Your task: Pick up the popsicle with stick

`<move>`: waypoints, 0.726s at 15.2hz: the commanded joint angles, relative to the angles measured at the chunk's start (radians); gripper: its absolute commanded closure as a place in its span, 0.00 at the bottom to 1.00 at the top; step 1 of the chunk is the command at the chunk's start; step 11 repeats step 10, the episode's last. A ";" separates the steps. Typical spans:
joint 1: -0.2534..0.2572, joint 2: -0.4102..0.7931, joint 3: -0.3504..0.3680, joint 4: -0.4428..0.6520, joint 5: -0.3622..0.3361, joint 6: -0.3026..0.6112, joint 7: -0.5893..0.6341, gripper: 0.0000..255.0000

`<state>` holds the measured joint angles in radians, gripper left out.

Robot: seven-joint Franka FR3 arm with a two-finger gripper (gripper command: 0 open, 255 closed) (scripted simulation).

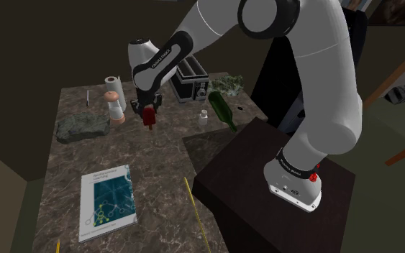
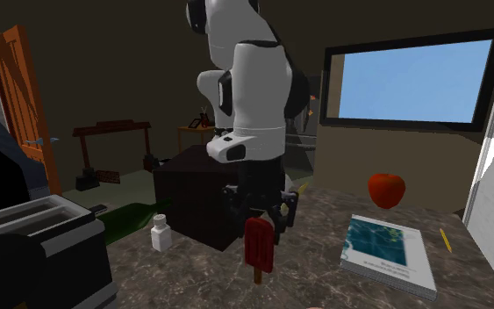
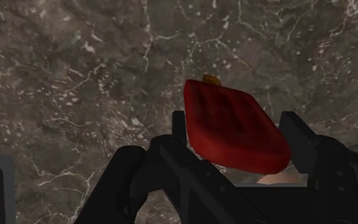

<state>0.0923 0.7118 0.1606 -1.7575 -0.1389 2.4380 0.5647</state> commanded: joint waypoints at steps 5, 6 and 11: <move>-0.006 -0.060 0.010 -0.010 0.010 -0.050 -0.004 1.00; -0.007 -0.069 0.011 -0.011 0.012 -0.059 -0.005 1.00; -0.009 -0.090 0.014 -0.012 0.016 -0.078 -0.007 1.00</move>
